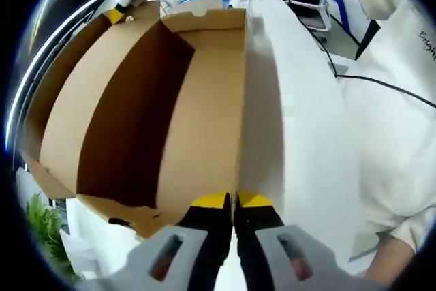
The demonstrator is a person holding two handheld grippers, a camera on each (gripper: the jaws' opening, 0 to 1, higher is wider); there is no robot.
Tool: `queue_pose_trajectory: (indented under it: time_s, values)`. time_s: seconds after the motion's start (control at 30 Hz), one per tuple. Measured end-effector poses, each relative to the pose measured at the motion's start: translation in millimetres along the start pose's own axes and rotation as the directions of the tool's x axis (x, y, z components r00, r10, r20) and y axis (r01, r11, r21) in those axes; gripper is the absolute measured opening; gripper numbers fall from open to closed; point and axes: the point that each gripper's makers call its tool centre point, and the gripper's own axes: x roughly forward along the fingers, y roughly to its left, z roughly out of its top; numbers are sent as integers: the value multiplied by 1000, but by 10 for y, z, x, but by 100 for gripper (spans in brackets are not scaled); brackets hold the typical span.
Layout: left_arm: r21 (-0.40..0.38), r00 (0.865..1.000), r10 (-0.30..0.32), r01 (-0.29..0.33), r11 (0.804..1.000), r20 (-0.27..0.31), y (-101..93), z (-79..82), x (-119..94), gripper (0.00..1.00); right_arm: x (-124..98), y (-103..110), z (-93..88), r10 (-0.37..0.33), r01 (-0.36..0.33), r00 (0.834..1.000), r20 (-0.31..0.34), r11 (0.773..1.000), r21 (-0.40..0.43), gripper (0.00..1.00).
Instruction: Operate the shoe box by opening the lid, removing the specified soft item, and placing it in the target area until the item is outside and the box remains undamaged.
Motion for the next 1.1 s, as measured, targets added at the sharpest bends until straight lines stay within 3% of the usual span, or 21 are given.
queue_pose_trajectory:
  time_s: [0.03, 0.13, 0.23, 0.27, 0.3, 0.33, 0.43, 0.47, 0.53, 0.6, 0.7, 0.77, 0.8, 0.83, 0.9, 1.0, 1.03, 1.1]
  values:
    - [4, 1000, 11, -11, 1000, 2, 31, -15, 6, 3, -11, 39, 104, 18, -18, 998, 64, 1000, 6, 1]
    - [-26, 1000, -4, 4, 1000, 10, 15, -28, -13, 3, -33, 25, 64, 1, 0, 1000, 24, 1000, -28, 1]
    - [-24, 999, -21, 22, 999, 47, -42, 50, -51, 4, -2, 1, 82, -6, 7, 999, 37, 1000, -21, 1]
    - [-26, 998, -27, 28, 999, 51, -61, 63, -63, 4, -11, -7, 67, -10, 9, 999, 30, 999, 37, 1]
    - [-21, 998, -22, 23, 1000, 62, -62, 85, -73, 4, -21, 5, 98, -7, 3, 998, 57, 998, 63, 1]
    - [-28, 998, -24, 26, 999, 66, -72, 92, -77, 4, -26, 39, 144, 14, -18, 996, 90, 999, 44, 1]
    - [-74, 995, -54, 60, 995, 80, -108, 106, -97, 4, -103, 65, 154, -8, 8, 992, 124, 1000, 6, 1]
    - [-114, 995, -71, 79, 990, 71, -128, 82, -93, 4, -157, 147, 229, 20, -13, 982, 187, 999, -39, 1]
    - [-108, 996, -53, 60, 992, 69, -81, 77, -93, 5, -234, 104, 185, -39, 49, 980, 195, 998, -48, 1]
    - [-113, 996, -55, 62, 992, 71, -81, 75, -98, 6, -315, 95, 164, -56, 62, 975, 217, 998, -20, 0]
    - [-119, 996, -44, 53, 991, 72, -63, 76, -92, 7, -416, 139, 206, -30, 37, 961, 276, 999, -18, 0]
    - [-119, 997, -31, 40, 992, 75, -43, 82, -84, 7, -497, 169, 177, -27, 34, 962, 271, 999, -22, 0]
    - [-129, 997, -22, 31, 991, 71, -29, 78, -78, 7, -562, 293, 241, 28, -22, 947, 319, 1000, -23, 0]
    - [-142, 998, -19, 29, 989, 65, -23, 69, -81, 7, -589, 298, 254, 27, -15, 943, 330, 999, -39, 0]
    - [-133, 998, -12, 20, 991, 63, -6, 63, -73, 7, -669, 330, 167, -9, 30, 951, 309, 998, -63, 0]
    - [-109, 998, 28, -22, 994, 51, 64, 14, -70, 8, -715, 305, 86, -14, 27, 954, 299, 999, -39, 0]
    - [-125, 998, 25, -18, 992, 54, 67, 6, -80, 8, -758, 307, 92, -1, 6, 946, 325, 1000, -14, 0]
    - [-119, 998, 22, -14, 993, 62, 62, 9, -81, 9, -833, 294, 51, -13, 26, 945, 328, 999, -33, 0]
